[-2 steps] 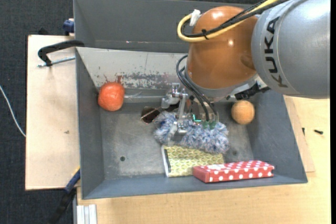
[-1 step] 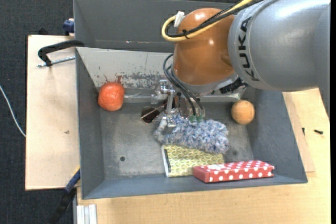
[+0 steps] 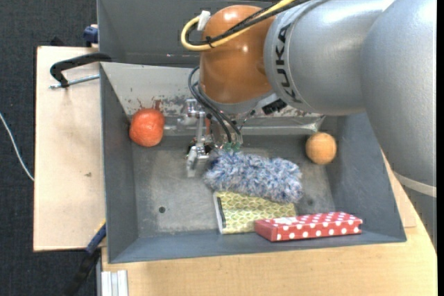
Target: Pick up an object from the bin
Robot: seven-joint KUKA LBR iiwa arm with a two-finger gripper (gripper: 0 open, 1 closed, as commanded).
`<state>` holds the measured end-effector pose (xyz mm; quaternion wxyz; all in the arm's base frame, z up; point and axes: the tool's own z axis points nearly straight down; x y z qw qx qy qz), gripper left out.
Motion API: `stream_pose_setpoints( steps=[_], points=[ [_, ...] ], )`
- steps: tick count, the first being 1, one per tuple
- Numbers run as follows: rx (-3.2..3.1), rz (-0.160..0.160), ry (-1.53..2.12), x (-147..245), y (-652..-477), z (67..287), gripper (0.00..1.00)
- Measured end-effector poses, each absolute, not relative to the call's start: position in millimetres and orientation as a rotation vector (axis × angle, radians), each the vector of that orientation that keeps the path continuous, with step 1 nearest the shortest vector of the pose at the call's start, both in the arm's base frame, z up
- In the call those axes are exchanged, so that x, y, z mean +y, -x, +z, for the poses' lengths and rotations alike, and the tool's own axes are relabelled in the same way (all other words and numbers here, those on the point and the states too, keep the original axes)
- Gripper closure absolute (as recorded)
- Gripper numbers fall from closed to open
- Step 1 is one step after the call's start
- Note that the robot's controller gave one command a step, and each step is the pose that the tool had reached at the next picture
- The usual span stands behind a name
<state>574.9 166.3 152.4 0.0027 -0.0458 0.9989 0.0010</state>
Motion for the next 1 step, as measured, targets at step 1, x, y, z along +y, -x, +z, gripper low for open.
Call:
stream_pose_setpoints(
  steps=[1],
  points=[
    [3.131, 0.007, 0.15, 169.4, -577.7, 148.8, 0.0]
  ],
)
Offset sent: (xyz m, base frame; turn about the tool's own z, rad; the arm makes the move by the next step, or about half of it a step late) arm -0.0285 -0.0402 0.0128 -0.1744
